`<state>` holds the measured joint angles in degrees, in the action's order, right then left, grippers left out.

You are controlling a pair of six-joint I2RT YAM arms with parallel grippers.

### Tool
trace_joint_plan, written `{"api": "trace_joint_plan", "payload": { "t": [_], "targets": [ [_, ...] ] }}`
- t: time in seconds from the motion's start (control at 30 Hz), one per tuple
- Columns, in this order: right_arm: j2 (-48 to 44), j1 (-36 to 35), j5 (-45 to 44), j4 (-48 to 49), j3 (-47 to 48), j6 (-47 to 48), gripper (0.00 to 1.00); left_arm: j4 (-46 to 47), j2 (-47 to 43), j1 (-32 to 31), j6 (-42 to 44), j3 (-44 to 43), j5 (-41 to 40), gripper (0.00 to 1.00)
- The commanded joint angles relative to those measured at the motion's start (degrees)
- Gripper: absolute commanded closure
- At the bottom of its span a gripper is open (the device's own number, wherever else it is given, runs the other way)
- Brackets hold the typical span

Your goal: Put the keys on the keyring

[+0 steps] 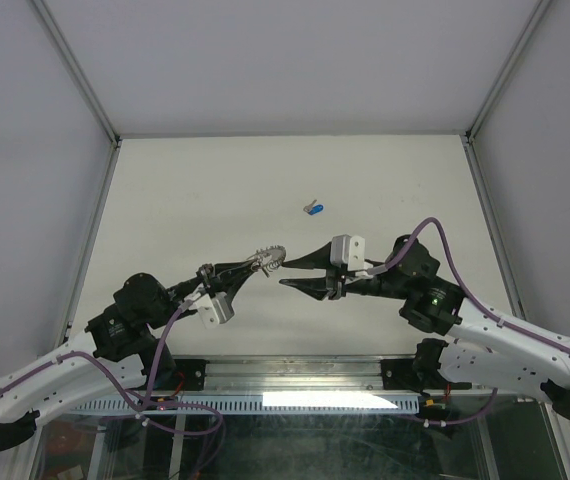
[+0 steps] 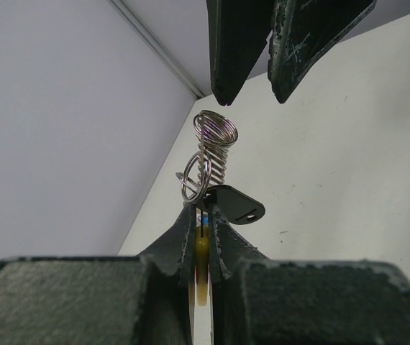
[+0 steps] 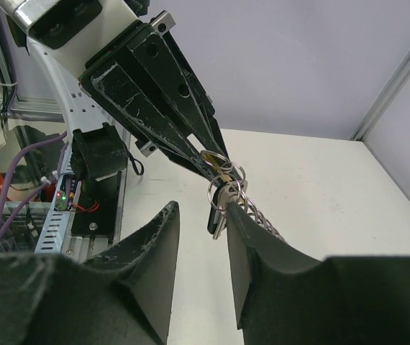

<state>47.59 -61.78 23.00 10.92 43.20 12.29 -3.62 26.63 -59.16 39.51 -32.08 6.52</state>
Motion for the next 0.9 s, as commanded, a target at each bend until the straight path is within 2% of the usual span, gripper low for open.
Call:
{"api": "trace_joint_plan", "payload": {
  "t": [0.0, 0.87],
  "targets": [
    [0.1, 0.1, -1.2, 3.5, 0.3, -0.8, 0.65, 4.2, 0.0, 0.4, 0.7, -1.3, 1.7, 1.00],
    [1.5, 0.1, -2.1, 4.7, 0.6, -1.2, 0.66, 4.2, 0.0, 0.4, 0.7, -1.6, 2.3, 1.00]
  ]
}}
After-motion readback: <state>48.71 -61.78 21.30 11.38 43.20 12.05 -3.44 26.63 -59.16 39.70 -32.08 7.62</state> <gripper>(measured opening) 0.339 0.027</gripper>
